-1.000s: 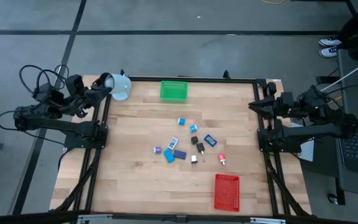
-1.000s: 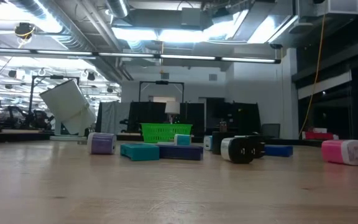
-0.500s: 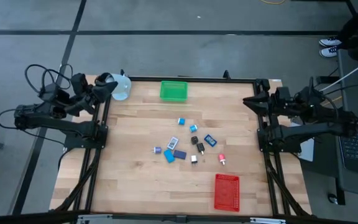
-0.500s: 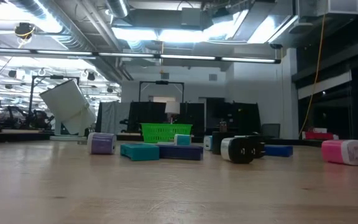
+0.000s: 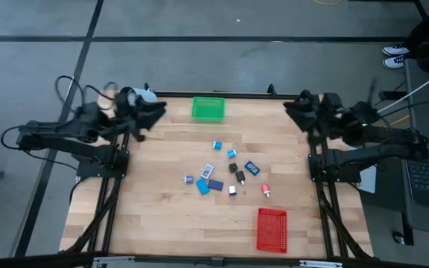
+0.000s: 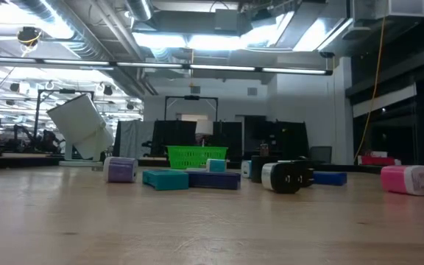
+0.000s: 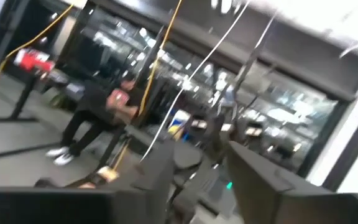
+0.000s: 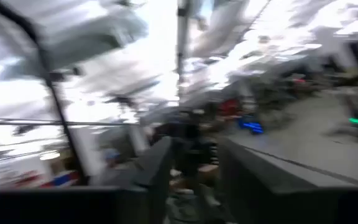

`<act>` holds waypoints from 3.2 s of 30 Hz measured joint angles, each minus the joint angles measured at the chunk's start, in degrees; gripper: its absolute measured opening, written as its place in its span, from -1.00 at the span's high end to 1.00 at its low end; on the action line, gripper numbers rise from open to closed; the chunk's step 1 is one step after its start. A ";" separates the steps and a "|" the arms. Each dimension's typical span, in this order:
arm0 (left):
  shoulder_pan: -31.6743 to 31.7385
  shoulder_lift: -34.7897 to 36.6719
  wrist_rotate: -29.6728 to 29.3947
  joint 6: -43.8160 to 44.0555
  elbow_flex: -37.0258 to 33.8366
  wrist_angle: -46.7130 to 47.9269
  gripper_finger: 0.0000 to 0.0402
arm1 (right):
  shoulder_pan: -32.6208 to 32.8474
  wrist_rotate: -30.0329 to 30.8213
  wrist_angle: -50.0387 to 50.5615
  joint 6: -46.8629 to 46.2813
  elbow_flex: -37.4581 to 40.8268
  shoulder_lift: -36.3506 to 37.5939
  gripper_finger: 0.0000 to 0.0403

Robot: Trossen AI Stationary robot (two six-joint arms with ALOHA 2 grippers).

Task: Pick & Place Office items
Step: Put the dark blue charger adapter into the green bin

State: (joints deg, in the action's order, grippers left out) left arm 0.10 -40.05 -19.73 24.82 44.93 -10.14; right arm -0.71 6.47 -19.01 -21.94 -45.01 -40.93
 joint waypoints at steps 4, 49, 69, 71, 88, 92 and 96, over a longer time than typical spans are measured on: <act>0.00 -5.24 -1.67 -2.99 0.00 1.17 -0.21 | 0.00 9.58 -2.01 0.47 0.04 -3.84 -0.07; -15.76 -48.98 7.90 -4.53 7.53 40.11 -0.30 | 0.44 21.12 -10.02 -3.30 0.02 -9.13 -0.25; -13.56 -58.75 7.43 -3.00 7.54 36.92 -0.19 | 1.09 20.55 -9.19 -4.80 0.02 -9.13 -0.25; -13.21 -58.75 8.09 -2.95 7.52 35.98 -0.09 | 1.09 20.58 -9.20 -4.80 0.02 -9.13 -0.25; -1.59 -54.11 19.59 7.25 7.43 21.85 0.38 | 1.05 19.94 -9.24 -3.14 0.02 -9.13 -0.25; 4.37 -48.59 17.64 8.41 7.46 10.70 0.38 | 1.07 17.44 -9.24 -3.16 0.02 -9.13 -0.25; 10.63 -43.80 16.64 6.51 7.58 3.71 0.38 | 0.92 15.78 -9.86 -3.13 0.02 -9.13 -0.25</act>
State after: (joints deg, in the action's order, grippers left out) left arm 10.73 -83.85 -3.09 31.33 52.51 -6.43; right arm 0.21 22.25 -28.88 -25.07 -44.99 -50.06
